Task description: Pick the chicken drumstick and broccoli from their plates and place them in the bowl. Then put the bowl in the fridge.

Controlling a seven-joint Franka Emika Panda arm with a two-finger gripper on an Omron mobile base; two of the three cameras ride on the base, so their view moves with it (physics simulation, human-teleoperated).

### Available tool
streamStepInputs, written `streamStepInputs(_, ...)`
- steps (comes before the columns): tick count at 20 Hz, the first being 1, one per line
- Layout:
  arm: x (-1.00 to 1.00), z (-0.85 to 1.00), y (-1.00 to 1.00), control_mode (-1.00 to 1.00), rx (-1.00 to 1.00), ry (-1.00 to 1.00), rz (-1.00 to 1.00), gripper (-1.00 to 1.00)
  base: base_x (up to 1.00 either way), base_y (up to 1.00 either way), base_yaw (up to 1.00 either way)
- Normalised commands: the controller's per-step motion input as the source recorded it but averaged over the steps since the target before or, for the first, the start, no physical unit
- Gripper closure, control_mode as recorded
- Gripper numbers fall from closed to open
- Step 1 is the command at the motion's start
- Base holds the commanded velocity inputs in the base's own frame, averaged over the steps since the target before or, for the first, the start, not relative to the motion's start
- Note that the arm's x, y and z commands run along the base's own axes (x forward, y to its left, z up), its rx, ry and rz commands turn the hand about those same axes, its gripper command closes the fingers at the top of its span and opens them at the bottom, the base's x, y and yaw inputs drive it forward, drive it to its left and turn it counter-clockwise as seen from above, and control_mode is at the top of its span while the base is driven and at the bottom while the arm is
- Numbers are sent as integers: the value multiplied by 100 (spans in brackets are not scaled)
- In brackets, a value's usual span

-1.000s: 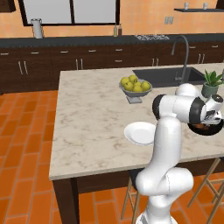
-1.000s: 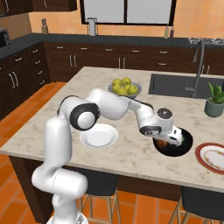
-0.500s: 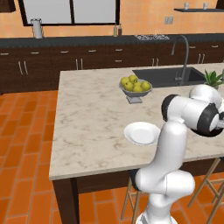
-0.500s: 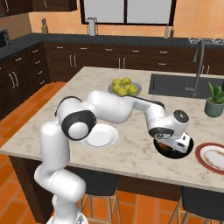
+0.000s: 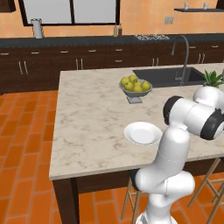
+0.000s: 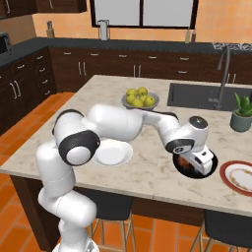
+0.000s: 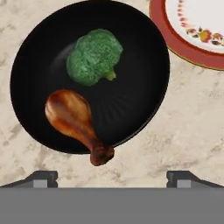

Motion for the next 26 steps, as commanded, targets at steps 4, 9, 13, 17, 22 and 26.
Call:
streamStepInputs(4, -38, 0, -22, -100, 25, 13, -63, -100, 0, 0, 0)
streamStepInputs(9, -14, 0, -54, -100, 35, 5, -48, -100, 0, 0, 0)
streamStepInputs(13, 10, -11, -50, -100, 15, 0, -25, -100, 0, 0, 0)
streamStepInputs(17, 22, -28, -28, -100, 14, 0, -1, -100, 0, 0, 0)
streamStepInputs(22, 49, -40, -12, -100, 11, 2, 0, -100, 0, 0, 0)
streamStepInputs(26, 54, -23, -1, -100, 0, 0, 0, -100, 0, 0, 0)
